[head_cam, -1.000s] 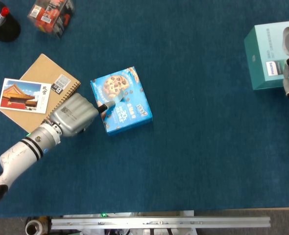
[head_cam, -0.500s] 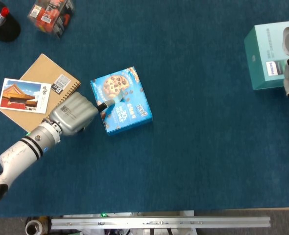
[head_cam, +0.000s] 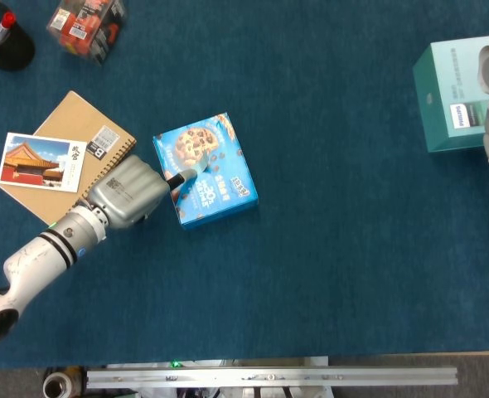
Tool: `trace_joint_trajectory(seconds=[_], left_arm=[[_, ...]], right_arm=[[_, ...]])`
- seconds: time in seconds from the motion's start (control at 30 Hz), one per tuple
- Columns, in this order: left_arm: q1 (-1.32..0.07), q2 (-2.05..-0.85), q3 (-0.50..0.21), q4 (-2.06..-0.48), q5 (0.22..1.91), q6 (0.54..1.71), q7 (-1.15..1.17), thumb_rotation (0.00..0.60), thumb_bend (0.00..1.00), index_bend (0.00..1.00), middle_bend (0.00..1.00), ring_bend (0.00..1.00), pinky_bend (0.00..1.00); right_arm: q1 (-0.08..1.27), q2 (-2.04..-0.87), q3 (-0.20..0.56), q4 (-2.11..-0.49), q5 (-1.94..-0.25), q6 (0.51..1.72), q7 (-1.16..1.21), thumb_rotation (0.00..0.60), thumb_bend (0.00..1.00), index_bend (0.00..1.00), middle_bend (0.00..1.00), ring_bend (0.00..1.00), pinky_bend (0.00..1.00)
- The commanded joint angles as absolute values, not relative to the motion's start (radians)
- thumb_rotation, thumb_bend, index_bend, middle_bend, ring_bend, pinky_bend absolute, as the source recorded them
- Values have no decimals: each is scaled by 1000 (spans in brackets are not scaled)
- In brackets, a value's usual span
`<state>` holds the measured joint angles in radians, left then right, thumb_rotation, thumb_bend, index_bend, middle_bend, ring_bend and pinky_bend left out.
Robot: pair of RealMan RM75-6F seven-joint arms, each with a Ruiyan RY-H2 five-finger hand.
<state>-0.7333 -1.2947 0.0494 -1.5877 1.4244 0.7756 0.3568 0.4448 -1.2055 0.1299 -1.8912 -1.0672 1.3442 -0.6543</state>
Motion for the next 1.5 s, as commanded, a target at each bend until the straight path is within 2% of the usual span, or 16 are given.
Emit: trace_joint_trajectory(seconds=[0.03, 1.5], left_arm=[[-735, -1293, 49, -1589, 1419, 772, 359, 600, 756, 89, 857, 976, 1000], [-762, -1296, 48, -1616, 1359, 754, 402, 600, 756, 89, 856, 974, 1000]], right_arm=[[444, -1205, 130, -1892, -1068, 1344, -653, 600, 418, 592, 815, 906, 1000], [425, -1194, 140, -1882, -1072, 1341, -627, 600, 418, 592, 815, 907, 1000]])
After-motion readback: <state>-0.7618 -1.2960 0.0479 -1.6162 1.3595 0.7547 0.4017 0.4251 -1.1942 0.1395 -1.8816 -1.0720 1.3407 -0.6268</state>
